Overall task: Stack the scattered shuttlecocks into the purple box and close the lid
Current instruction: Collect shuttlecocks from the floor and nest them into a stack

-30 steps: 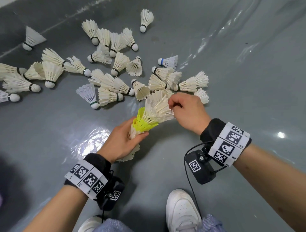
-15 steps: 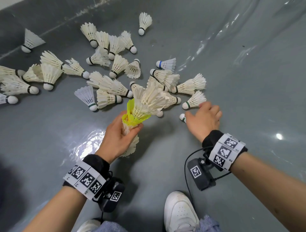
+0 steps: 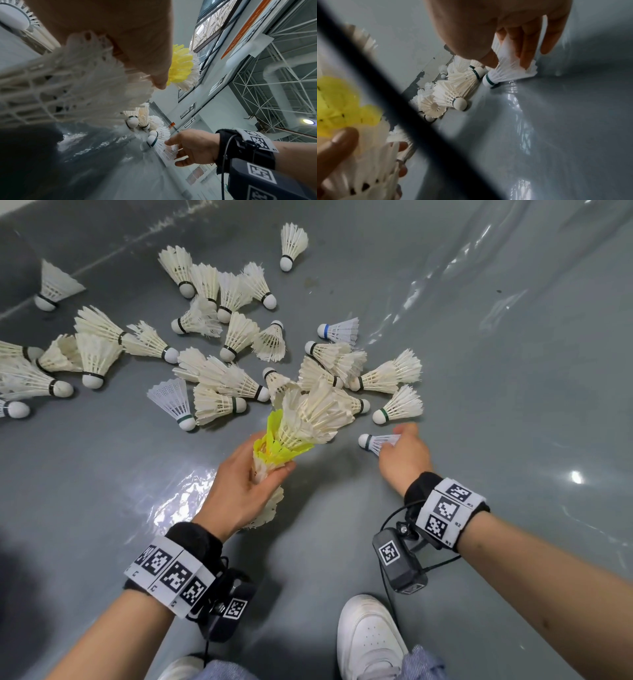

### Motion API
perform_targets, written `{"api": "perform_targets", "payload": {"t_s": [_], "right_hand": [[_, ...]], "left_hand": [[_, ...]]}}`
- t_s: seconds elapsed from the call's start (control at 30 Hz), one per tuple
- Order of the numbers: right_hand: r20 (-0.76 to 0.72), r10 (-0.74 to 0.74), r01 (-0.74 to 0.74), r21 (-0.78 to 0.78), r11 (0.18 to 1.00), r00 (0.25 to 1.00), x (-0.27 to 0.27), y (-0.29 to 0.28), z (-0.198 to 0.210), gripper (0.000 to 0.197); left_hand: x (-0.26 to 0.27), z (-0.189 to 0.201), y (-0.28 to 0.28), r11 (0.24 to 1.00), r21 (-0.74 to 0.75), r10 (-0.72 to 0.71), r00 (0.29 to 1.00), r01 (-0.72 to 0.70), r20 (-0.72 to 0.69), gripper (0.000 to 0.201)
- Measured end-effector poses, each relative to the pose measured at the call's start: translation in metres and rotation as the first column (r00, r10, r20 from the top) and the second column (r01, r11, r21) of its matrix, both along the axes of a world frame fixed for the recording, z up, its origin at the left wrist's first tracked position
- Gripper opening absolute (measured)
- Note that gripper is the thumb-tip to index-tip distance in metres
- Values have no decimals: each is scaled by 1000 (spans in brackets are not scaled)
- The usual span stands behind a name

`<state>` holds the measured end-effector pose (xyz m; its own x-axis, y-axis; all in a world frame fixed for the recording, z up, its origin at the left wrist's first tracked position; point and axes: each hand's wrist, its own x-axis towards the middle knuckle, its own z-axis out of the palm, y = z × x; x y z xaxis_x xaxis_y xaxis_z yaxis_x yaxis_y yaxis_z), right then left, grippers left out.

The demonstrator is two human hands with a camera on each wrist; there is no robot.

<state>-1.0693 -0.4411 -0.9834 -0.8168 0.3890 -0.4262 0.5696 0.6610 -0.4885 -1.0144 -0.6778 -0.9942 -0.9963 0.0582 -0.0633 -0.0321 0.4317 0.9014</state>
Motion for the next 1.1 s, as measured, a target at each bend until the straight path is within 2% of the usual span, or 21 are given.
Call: {"api": "perform_targets", "payload": {"t_s": [0.1,0.17,0.27,0.37,0.47,0.53,0.77,0.83,0.93,1.1], "right_hand": [[-207,31,-54,-110,992,978,-4,-7,12,30],[-353,9,-81,-191,978,936,-12,-13,25,31],[-574,-61,-146,-308,940,816,-24,-29,56,35],[-710,37,-329,-278,902,703,-24,-44,81,38],[-698,243,-504,-194,841,674,-17,-62,85,38],[-680,303,-558,-187,809,668,-16,-71,80,38],[-597,422,-703,-378,602,683,-20,-120,81,27],[-587,444,-721,-407,561,677,-20,-141,84,38],[-591,482,-760,-450,468,647,-15,-177,88,43],[-584,570,-804,-528,274,577,17,-260,103,44]], "left_hand": [[0,-3,-4,1000,-11,16,1000,-16,10,33],[-1,-6,-6,999,-18,31,999,-31,18,34],[-1,-9,-10,998,-13,55,998,-55,12,34],[0,-10,-15,997,-28,69,998,-69,-8,39],[3,-9,-23,994,-59,89,996,-89,-6,37],[4,-6,-30,992,-77,101,995,-101,-14,37],[25,26,-82,951,-273,152,988,-147,-1,53],[36,43,-103,918,-357,191,981,-174,14,58],[55,74,-135,850,-466,300,953,-246,46,65],[120,117,-202,699,-551,537,843,-456,-17,83]]}}
